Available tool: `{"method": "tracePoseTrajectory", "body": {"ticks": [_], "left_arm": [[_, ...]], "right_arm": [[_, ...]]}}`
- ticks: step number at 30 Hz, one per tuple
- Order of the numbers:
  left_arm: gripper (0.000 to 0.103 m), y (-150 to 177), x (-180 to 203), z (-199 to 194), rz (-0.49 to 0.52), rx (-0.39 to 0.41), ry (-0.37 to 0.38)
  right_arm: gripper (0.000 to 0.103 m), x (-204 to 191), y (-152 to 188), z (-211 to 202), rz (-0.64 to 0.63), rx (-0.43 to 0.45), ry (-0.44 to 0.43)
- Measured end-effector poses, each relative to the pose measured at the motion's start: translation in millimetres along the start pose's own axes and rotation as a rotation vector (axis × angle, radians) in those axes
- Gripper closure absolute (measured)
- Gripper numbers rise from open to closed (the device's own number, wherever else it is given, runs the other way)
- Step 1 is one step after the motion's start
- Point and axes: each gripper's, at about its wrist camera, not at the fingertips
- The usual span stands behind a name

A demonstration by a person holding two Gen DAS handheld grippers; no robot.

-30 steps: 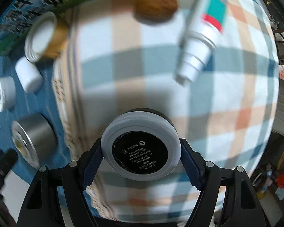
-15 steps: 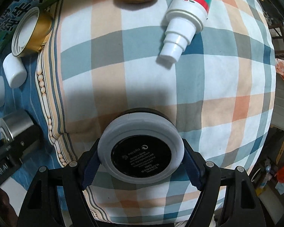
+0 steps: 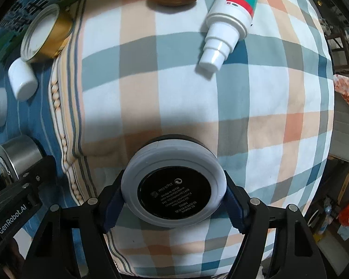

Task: Organize rigid objects
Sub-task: 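Grasp the silver puck light with the left tool while the right tool grasps the black puck light, then carry both puck lights into the box and open both tools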

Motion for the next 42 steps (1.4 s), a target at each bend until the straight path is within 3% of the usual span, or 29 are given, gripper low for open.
{"method": "tracePoseTrajectory", "body": {"ticks": [5,14,19,23,30,32,38,42], "left_arm": [[0.035,31,3,-8,0.013,0.017,-0.001],[0.035,54,-6,-34,0.037,0.070,0.042],[0.035,50,-25,-81,0.075,0.118,0.087],[0.035,65,-36,-116,0.112,0.162,0.113],[0.035,43,-42,-184,0.127,0.215,0.160],[0.035,38,-22,-196,0.124,0.234,0.172],[0.035,-7,17,-200,0.093,0.273,0.216],[0.035,-42,25,-219,0.077,0.300,0.241]], "right_arm": [[0.026,-9,22,-4,-0.026,0.013,-0.011],[0.026,-27,58,-38,-0.034,0.073,-0.027],[0.026,-38,70,-67,-0.024,0.122,-0.038],[0.026,-51,76,-97,-0.025,0.176,-0.038],[0.026,-35,62,-137,-0.031,0.259,-0.060],[0.026,-25,51,-147,-0.043,0.279,-0.065],[0.026,-14,22,-176,-0.066,0.330,-0.093],[0.026,-1,-8,-196,-0.059,0.361,-0.114]]}}
Point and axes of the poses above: each gripper's, at about its wrist camera, not at the fingertips, and z roughly the way its jaws point, x to its right, y to its underside, and after that the axes turned 15 degrees about -z, right-handed
